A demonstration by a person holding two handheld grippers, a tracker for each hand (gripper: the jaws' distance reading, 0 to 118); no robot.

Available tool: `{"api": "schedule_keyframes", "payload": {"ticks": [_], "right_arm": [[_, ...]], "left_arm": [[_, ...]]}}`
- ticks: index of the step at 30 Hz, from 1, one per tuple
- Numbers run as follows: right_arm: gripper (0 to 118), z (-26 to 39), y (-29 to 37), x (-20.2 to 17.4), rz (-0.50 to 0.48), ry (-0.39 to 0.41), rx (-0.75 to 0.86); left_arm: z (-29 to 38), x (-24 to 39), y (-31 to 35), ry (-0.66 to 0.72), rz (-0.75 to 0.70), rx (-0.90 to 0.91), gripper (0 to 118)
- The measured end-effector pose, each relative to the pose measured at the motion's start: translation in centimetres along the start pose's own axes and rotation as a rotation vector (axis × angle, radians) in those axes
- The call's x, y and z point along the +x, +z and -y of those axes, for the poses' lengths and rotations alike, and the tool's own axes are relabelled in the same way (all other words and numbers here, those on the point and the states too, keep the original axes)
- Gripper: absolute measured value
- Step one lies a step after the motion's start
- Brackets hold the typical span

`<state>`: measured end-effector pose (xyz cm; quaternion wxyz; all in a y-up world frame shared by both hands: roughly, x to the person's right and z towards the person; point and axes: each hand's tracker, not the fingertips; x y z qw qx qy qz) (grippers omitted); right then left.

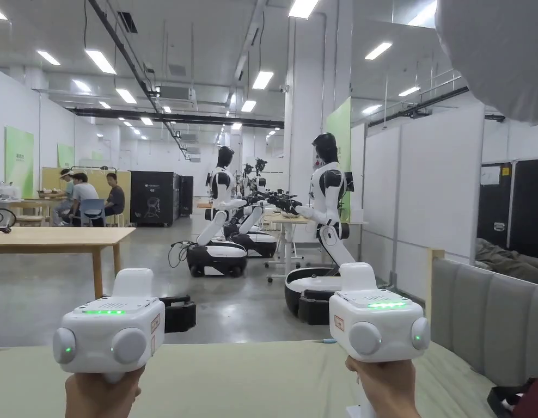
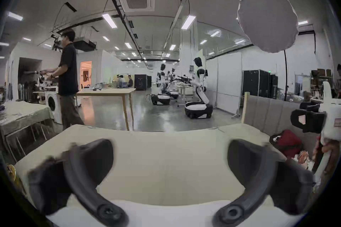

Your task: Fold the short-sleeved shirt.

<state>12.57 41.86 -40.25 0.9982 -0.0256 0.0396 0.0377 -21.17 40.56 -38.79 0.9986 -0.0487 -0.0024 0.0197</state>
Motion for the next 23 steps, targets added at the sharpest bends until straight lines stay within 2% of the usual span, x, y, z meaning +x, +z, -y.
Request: {"api": "schedule_keyframes", "payload": {"ticks": [3,6,11,16,21,23], "right_arm": [[118,-0.4,0.8,0.1,0.037,-0.006,-0.038],[118,-1.5,1.7,0.6,-0.036,-0.106,-0.035],[118,-2.9,3.7,0.6,0.011,-0.112,-0.008],[118,-3.5,4.7,1.0,0.025,-0.154,0.009],[118,-3.4,4.4,1.0,0.023,-0.161,0.019],[118,-3.3,4.1,0.8,0.089,-0.196,-0.007]], "left_arm": [[-0.6,-0.6,0.2,0.007,-0.025,0.038,118],[-1.4,-1.1,0.1,0.012,-0.023,0.024,118],[-1.1,-1.1,0.5,-0.024,-0.039,0.025,118],[-1.2,-1.1,0.8,-0.016,-0.036,0.016,118],[-1.1,-0.8,1.0,-0.031,-0.037,0.017,118],[-1.0,-0.8,1.1,-0.036,-0.037,0.014,118]]}}
